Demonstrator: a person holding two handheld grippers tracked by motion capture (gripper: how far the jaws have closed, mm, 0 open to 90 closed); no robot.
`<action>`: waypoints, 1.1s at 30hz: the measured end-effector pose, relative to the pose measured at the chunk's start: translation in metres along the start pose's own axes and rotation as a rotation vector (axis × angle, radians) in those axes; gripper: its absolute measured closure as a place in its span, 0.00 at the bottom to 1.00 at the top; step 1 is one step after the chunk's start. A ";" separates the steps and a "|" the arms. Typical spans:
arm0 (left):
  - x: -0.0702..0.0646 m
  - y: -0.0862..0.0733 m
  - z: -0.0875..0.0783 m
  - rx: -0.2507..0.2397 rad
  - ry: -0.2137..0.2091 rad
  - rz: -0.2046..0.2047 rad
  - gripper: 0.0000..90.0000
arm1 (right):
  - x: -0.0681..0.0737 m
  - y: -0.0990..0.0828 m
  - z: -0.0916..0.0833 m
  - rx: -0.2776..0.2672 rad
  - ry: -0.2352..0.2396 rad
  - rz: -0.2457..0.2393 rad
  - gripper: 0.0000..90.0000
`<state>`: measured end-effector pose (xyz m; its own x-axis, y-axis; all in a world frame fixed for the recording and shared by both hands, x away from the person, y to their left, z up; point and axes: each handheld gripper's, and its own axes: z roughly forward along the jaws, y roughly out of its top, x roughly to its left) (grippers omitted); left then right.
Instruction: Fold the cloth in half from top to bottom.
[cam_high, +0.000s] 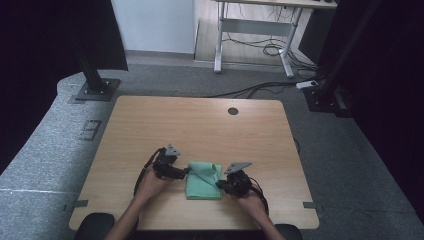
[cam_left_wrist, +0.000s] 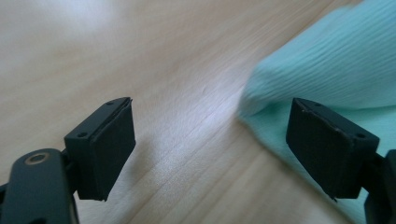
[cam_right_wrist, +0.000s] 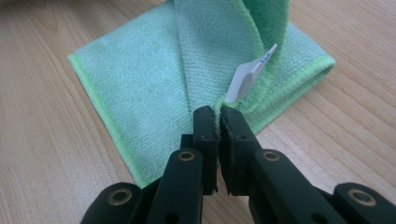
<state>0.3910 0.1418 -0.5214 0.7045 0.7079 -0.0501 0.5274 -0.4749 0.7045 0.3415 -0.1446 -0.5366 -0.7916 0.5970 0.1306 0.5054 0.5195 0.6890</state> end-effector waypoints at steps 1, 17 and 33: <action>0.001 0.005 -0.005 -0.013 -0.007 -0.007 0.17 | 0.000 0.000 0.000 0.000 0.001 0.002 0.94; -0.010 0.071 0.034 0.046 -0.026 0.093 0.17 | 0.003 -0.003 -0.002 -0.010 -0.007 0.000 0.89; -0.030 0.023 0.013 0.092 -0.143 0.138 0.16 | 0.004 -0.015 -0.037 -0.058 -0.023 0.013 0.75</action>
<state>0.3880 0.1029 -0.5126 0.8295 0.5550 -0.0622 0.4580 -0.6123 0.6444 0.3183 -0.1724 -0.5203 -0.7764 0.6179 0.1236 0.4944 0.4757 0.7275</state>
